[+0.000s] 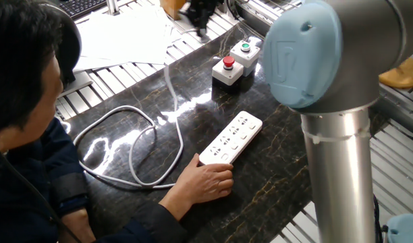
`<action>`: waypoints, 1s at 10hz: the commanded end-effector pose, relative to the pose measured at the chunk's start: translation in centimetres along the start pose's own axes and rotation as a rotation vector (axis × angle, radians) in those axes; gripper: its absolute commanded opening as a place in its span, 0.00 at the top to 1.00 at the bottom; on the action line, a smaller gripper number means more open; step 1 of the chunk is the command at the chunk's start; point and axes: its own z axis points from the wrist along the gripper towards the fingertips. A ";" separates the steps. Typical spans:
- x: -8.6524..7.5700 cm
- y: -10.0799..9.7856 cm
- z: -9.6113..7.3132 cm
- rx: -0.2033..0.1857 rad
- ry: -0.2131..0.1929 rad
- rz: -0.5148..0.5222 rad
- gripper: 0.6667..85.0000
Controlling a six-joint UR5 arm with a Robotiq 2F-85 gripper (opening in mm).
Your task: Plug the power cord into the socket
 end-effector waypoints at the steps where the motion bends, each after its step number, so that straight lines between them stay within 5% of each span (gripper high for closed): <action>1: 0.1 4.0 -0.8 -0.068 -0.071 -0.003 0.99; 6: -0.2 3.1 -0.6 -0.008 -0.095 -0.046 0.99; 9: -3.4 1.1 -0.7 0.006 -0.115 -0.074 0.99; 10: -3.9 0.4 -0.7 0.038 -0.132 -0.086 0.99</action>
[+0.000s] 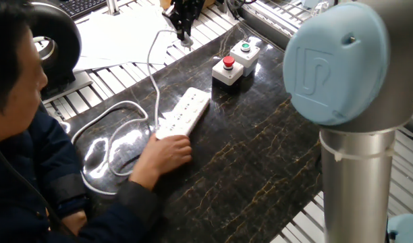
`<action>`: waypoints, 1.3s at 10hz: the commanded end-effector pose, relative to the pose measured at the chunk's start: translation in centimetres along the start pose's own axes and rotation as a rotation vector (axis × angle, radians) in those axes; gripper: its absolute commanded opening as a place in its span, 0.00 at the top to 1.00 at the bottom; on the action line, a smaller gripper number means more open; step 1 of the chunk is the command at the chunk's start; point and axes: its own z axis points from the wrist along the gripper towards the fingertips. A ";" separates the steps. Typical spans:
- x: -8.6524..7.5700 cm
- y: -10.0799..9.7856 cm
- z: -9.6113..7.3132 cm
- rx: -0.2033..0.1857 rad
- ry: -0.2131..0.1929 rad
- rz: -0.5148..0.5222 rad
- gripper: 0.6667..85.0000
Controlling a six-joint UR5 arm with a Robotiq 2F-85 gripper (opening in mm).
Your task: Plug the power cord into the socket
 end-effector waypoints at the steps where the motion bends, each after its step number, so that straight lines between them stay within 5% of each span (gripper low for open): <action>1: -2.3 -2.6 -0.1 0.074 -0.052 -0.057 0.99; 3: -3.4 -3.5 -0.3 0.112 -0.094 -0.107 0.99; 8: -3.7 -2.7 -0.3 0.083 -0.105 -0.117 0.99; 10: -0.7 1.3 1.0 0.098 -0.105 -0.044 0.99; 13: -0.5 3.1 1.3 0.094 -0.099 -0.017 0.99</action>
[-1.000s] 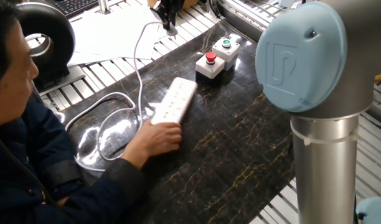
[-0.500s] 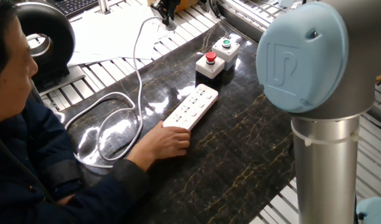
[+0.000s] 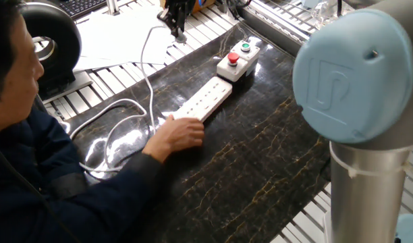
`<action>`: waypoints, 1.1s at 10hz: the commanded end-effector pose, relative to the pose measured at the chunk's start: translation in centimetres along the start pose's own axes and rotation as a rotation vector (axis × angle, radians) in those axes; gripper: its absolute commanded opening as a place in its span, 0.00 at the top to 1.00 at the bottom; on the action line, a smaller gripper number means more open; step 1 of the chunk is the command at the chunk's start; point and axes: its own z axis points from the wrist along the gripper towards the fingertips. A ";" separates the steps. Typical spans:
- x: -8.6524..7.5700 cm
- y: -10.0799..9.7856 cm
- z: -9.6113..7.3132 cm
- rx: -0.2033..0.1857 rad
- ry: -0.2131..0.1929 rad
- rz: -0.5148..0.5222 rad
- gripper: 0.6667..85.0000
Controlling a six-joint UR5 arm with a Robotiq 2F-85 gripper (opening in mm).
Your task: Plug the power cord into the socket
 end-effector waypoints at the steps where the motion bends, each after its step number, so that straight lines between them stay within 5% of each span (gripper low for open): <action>1: 0.9 1.9 0.1 -0.011 0.009 0.018 0.99; 4: 1.4 1.0 0.1 0.025 0.029 -0.030 0.99; 6: 0.7 1.3 0.1 0.014 0.002 -0.034 0.99; 8: 0.1 0.5 0.1 0.045 -0.020 -0.042 0.99; 11: 2.4 3.5 -0.6 -0.069 -0.012 -0.008 0.99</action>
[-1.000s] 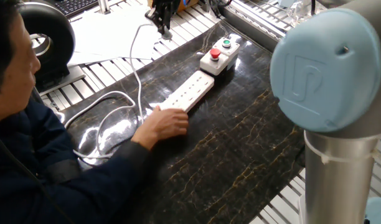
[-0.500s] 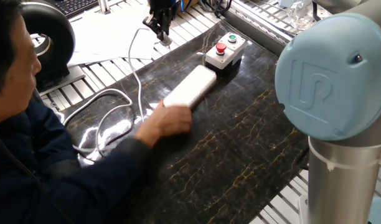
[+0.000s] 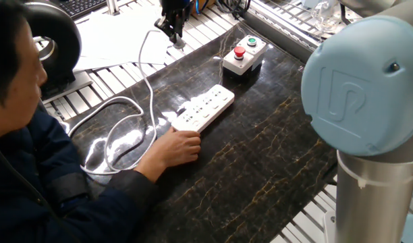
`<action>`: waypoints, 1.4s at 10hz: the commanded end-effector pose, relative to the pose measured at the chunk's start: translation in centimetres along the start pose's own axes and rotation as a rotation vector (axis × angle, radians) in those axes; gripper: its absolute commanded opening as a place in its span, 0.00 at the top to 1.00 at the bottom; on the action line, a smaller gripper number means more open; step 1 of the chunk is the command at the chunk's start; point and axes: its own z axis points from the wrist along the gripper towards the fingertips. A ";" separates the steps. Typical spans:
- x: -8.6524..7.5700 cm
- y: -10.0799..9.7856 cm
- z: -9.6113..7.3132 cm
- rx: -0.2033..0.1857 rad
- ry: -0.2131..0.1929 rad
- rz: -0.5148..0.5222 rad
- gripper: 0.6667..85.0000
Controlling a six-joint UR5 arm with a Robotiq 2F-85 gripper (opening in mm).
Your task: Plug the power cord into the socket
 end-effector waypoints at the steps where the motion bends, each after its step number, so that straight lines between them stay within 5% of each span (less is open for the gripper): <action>1: 3.4 3.5 -0.9 -0.102 0.007 0.043 0.99; 3: 6.9 4.6 -0.6 -0.067 0.025 0.021 0.99; 5: 9.4 3.4 1.9 -0.031 0.024 -0.111 0.99; 9: 13.3 2.8 4.7 -0.051 0.068 -0.243 0.99; 12: 12.7 2.3 6.4 -0.046 0.043 -0.276 0.99; 13: 12.6 3.5 6.8 -0.089 0.036 -0.239 0.99; 14: 12.7 3.8 6.7 -0.093 0.040 -0.217 0.99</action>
